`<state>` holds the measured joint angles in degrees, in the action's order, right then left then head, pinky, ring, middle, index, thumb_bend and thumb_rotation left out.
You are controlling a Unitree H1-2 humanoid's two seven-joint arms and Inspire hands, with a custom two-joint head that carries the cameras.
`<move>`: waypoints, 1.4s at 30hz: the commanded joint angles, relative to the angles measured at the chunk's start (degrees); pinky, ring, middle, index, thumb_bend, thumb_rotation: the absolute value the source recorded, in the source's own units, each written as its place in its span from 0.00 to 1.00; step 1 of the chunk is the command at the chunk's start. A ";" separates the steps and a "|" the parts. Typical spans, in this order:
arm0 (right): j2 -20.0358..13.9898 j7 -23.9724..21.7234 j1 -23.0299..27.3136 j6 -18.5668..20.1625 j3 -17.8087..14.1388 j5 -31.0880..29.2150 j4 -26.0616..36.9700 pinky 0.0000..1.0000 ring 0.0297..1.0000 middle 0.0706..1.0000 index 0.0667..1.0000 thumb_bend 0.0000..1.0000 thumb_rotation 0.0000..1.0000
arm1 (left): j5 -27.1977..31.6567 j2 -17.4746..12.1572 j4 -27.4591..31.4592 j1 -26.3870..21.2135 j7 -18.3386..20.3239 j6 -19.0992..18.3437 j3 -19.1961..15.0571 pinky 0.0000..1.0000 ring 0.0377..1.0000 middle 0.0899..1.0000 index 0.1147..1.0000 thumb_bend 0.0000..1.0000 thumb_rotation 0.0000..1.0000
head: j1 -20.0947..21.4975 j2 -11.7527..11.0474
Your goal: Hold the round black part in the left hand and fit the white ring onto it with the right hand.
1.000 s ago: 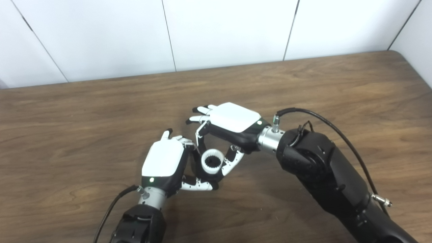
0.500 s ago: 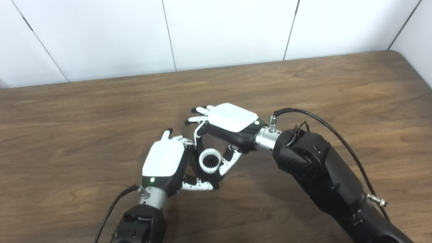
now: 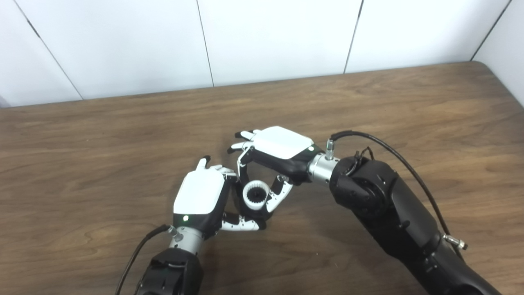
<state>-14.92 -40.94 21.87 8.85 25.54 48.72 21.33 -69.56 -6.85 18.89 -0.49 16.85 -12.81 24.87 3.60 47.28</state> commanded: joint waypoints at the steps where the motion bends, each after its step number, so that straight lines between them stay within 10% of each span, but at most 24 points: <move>1: 0.17 0.62 2.25 0.01 -0.77 -0.05 0.65 1.00 1.00 0.89 0.45 0.52 0.13 | -0.85 0.12 -0.65 0.50 2.04 -0.24 0.65 1.00 0.84 0.72 0.42 0.52 0.06 | 0.04 0.08; 21: -0.58 0.18 2.04 -0.24 -0.54 -0.08 1.36 1.00 1.00 0.90 0.46 0.52 0.15 | -0.78 0.40 -0.81 0.40 2.11 -0.23 0.71 1.00 0.84 0.72 0.42 0.52 0.06 | 0.10 0.21; 22: -0.63 0.20 2.02 -0.33 -0.58 -0.20 1.37 1.00 1.00 0.90 0.52 0.78 0.21 | -0.74 0.42 -0.80 0.41 2.21 -0.26 0.71 1.00 0.84 0.73 0.42 0.52 0.06 | 0.10 0.21; 25: -0.71 0.63 1.89 -0.76 -0.71 -0.60 1.08 1.00 1.00 0.90 0.56 0.94 0.25 | -0.88 0.43 -0.72 0.41 2.48 -0.34 0.74 1.00 0.85 0.73 0.42 0.52 0.06 | 0.11 0.24; 42: -0.84 -0.33 2.17 -0.35 -0.78 -0.32 1.26 1.00 1.00 0.91 0.59 0.98 0.25 | -1.11 0.60 -0.64 0.46 2.71 -0.38 0.61 1.00 0.85 0.73 0.42 0.52 0.06 | 0.22 0.42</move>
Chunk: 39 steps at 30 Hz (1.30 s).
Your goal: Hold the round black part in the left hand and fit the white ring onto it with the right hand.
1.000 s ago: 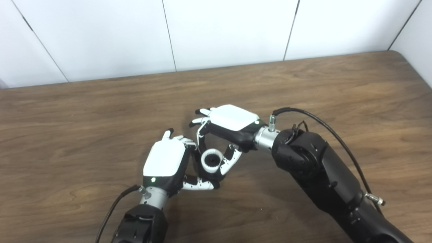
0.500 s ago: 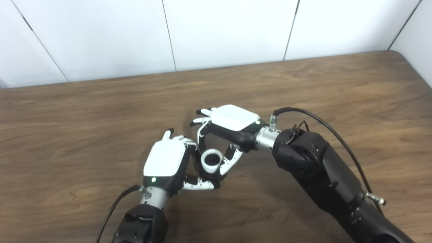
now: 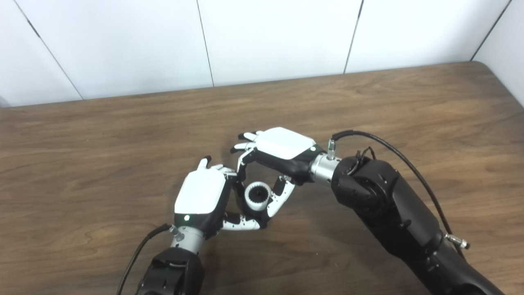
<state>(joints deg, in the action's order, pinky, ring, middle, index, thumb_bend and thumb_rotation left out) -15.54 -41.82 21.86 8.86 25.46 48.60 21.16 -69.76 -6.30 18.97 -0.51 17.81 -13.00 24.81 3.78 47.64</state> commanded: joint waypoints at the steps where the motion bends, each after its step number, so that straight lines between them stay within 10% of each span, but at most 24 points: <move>1: -0.20 0.52 2.18 -0.36 -0.72 -0.23 1.43 1.00 1.00 0.91 0.58 0.97 0.24 | -0.83 0.04 -0.79 0.53 1.46 -0.09 0.65 1.00 0.85 0.72 0.42 0.52 0.06 | 0.04 0.07; 39: -2.70 -0.25 5.41 3.63 -8.31 -1.01 2.72 1.00 1.00 0.92 0.57 0.95 0.23 | -1.05 -0.82 -1.21 0.11 1.77 0.15 0.24 1.00 0.84 0.72 0.42 0.52 0.06 | -0.09 0.00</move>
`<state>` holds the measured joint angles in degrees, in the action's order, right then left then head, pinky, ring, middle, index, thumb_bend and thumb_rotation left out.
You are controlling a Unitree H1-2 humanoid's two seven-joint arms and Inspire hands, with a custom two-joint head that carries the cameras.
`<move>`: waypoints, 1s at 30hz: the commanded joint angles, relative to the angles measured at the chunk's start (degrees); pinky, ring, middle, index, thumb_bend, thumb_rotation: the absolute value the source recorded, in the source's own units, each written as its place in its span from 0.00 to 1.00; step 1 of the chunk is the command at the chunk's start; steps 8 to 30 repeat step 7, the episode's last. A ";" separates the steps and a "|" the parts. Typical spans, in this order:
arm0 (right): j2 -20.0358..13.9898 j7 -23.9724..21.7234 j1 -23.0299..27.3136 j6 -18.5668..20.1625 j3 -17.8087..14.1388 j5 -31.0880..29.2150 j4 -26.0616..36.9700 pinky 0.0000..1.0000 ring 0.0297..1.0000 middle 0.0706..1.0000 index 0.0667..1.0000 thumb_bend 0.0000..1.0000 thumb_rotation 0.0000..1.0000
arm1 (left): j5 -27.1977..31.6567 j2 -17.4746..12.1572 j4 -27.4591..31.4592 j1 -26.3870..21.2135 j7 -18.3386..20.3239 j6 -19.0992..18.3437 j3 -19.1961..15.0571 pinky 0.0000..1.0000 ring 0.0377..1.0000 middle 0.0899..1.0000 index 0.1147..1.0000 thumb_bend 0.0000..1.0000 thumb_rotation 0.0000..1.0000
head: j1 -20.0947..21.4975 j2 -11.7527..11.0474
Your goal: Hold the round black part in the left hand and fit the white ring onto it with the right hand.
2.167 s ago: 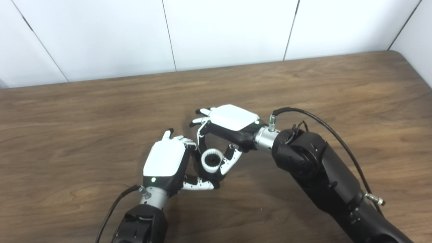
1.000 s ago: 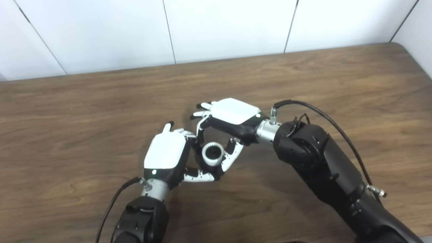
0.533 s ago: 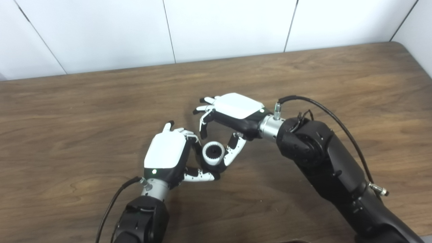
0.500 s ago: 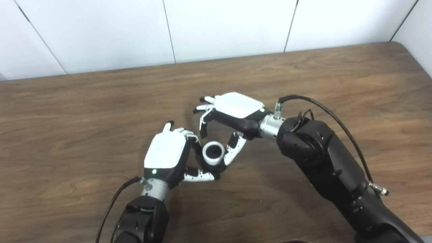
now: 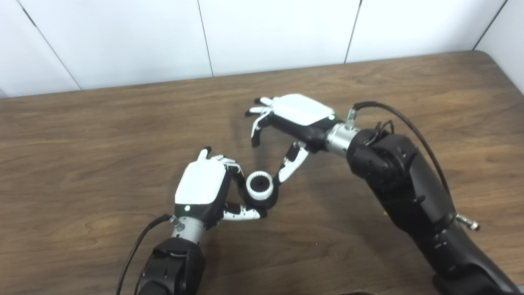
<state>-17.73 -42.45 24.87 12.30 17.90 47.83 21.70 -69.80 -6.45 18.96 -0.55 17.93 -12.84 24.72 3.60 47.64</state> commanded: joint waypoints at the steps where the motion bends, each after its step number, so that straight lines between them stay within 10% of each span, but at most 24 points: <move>1: -0.80 0.41 2.41 0.29 -0.89 -0.33 2.20 1.00 1.00 0.92 0.57 0.95 0.24 | -0.90 -0.71 -1.18 0.10 1.78 -0.06 0.23 1.00 0.84 0.72 0.42 0.52 0.06 | 0.06 -0.01; 30: -1.69 1.03 1.97 0.67 -0.88 -0.78 2.09 1.00 1.00 0.91 0.57 0.95 0.24 | 0.25 -1.33 -1.19 -0.14 1.64 0.39 -0.31 1.00 0.84 0.73 0.42 0.52 0.06 | -0.20 -0.06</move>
